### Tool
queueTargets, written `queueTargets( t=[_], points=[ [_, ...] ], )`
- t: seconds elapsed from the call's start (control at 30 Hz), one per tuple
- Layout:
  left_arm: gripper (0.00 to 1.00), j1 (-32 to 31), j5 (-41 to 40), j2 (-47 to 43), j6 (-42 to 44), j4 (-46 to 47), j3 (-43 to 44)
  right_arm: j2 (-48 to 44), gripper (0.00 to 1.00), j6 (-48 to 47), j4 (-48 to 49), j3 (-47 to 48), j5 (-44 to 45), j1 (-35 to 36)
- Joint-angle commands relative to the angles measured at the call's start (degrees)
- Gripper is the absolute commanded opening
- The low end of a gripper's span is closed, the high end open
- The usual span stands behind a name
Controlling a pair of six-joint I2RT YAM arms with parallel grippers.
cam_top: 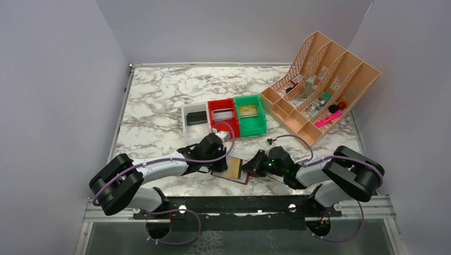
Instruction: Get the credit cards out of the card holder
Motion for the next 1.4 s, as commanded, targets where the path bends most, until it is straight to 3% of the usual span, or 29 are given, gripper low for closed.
queueTargets(
  t=[0.0, 0.8, 0.87, 1.0, 1.13, 1.37],
  points=[
    [0.12, -0.6, 1.4, 1.5, 0.7, -1.7, 0.3, 3.1, 0.18, -0.4, 2.6, 0.7, -3.6, -0.2],
    [0.12, -1.4, 1.4, 2.7, 0.7, -1.8, 0.5, 12.7, 0.2, 4.1, 18.9, 0.1, -6.9, -0.2],
    [0.12, -1.4, 1.4, 2.9, 0.7, -1.7, 0.6, 13.1, 0.18, 3.4, 19.0, 0.3, -7.4, -0.2],
    [0.12, -1.4, 1.4, 2.9, 0.9, -1.9, 0.8, 12.5, 0.05, 2.2, 19.9, -0.4, -7.0, -0.2],
    [0.12, -1.4, 0.0, 1.5, 0.7, -2.9, 1.1, 7.9, 0.01, 1.0, 14.1, -1.9, -3.4, -0.2],
    [0.15, -1.4, -3.2, -2.6, 0.3, -5.6, 2.1, -8.2, 0.01, -3.4, -5.4, -2.6, 5.3, -0.3]
  ],
)
